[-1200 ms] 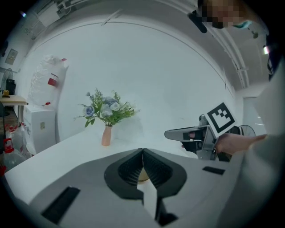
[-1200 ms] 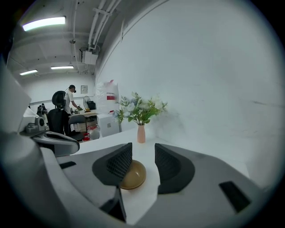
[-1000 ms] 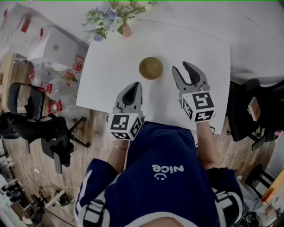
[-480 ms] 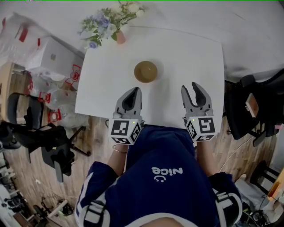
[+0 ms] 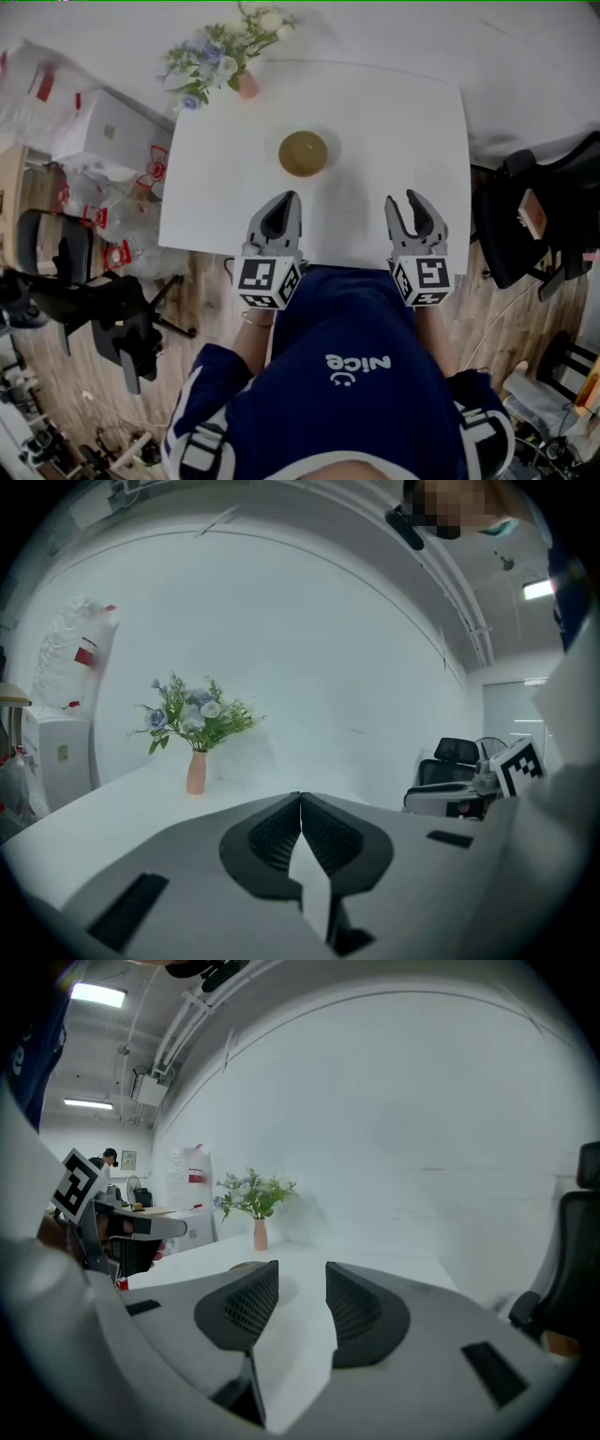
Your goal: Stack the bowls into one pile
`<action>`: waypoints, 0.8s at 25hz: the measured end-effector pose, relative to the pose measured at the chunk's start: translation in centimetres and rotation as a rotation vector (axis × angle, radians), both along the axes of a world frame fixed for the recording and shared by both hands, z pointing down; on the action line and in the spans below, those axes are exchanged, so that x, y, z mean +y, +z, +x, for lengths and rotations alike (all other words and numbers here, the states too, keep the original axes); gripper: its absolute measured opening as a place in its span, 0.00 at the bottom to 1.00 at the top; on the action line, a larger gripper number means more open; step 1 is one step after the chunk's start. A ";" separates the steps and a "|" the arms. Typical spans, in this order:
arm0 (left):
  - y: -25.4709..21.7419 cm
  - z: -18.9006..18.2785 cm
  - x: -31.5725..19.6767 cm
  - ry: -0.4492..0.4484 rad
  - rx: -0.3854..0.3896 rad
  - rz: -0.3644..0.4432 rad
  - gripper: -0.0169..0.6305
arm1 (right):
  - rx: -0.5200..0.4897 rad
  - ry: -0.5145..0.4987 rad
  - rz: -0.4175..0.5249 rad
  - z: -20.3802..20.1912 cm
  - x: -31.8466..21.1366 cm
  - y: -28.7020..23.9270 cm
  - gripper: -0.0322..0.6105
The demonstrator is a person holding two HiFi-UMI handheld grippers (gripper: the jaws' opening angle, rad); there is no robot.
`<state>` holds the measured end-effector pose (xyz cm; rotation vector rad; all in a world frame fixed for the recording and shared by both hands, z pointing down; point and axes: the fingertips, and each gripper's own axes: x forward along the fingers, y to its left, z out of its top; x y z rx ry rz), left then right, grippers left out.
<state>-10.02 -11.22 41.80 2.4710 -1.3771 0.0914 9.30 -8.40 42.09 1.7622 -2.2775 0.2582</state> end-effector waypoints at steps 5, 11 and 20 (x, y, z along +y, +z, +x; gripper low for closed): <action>0.2 0.4 0.1 0.002 0.004 -0.005 0.05 | 0.011 0.005 0.025 0.5 -0.1 -0.6 0.31; 0.5 1.5 0.3 0.039 -0.008 -0.010 0.05 | -0.017 0.019 0.044 1.3 -0.1 -0.9 0.14; 0.6 2.1 0.5 0.050 -0.026 -0.010 0.05 | -0.115 0.035 0.005 2.0 -0.4 -0.2 0.08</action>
